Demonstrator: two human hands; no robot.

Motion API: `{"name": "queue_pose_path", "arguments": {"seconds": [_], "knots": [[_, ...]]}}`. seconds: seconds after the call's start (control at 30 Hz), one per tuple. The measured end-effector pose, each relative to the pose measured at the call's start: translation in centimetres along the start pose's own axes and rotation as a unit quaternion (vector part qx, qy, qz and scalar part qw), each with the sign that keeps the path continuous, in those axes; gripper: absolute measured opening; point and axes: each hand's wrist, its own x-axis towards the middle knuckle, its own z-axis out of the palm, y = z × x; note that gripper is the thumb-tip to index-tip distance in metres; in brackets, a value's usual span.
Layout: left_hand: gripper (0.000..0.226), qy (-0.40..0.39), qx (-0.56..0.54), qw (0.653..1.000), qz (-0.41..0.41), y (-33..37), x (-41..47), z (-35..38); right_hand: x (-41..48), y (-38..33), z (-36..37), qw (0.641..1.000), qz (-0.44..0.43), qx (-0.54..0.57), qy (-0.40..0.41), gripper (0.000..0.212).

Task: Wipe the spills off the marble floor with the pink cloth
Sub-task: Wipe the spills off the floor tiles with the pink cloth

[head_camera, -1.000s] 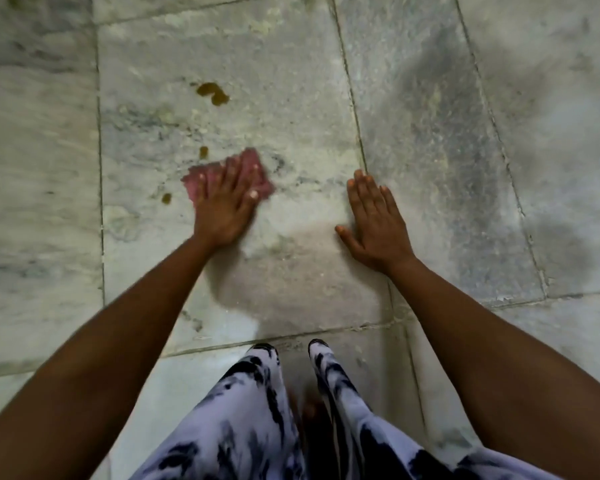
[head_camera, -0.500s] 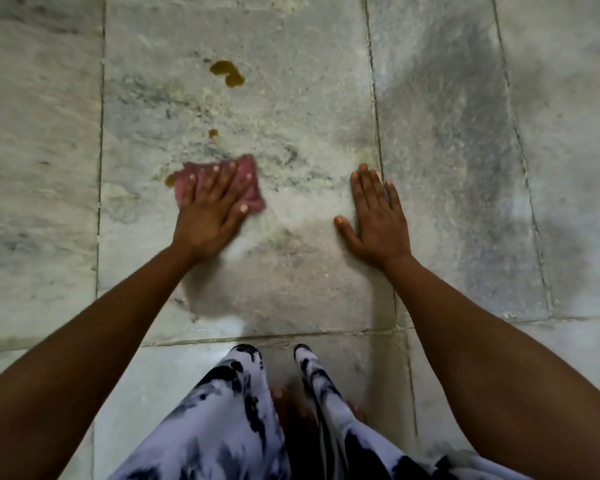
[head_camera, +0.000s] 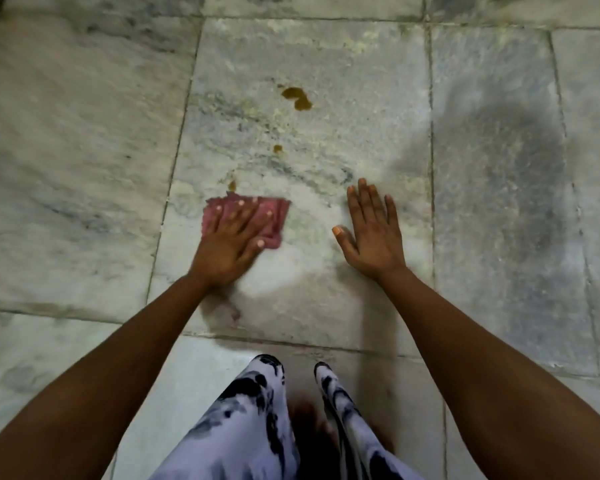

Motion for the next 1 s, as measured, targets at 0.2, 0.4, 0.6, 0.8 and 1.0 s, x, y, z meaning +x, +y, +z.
{"name": "queue_pose_path", "arguments": {"seconds": [0.2, 0.4, 0.6, 0.8, 1.0], "knots": [[0.065, 0.040, -0.042, 0.982, -0.179, -3.9, 6.8, -1.7, 3.7, 0.6, 0.5, 0.998, -0.047, -0.034, -0.013, 0.072], [0.056, 0.038, -0.016, 0.997, -0.071, 1.1, 4.9, 0.3, 4.0, 0.9, 0.7, 0.999, -0.031, -0.015, -0.002, 0.071], [0.055, 0.059, -0.019, 0.986, -0.154, -3.1, 0.4, -0.1, 4.0, 0.9, 0.6, 0.999, -0.030, -0.014, -0.001, 0.071], [0.052, 0.083, -0.046, 0.942, -0.323, -6.2, 9.4, -2.3, 4.0, 0.9, 0.5, 1.000, -0.029, -0.012, 0.000, 0.071], [0.055, 0.051, -0.061, 0.985, -0.151, -1.5, 7.9, -1.4, 3.9, 0.8, 0.3, 1.000, -0.027, -0.006, -0.002, 0.070]]}}
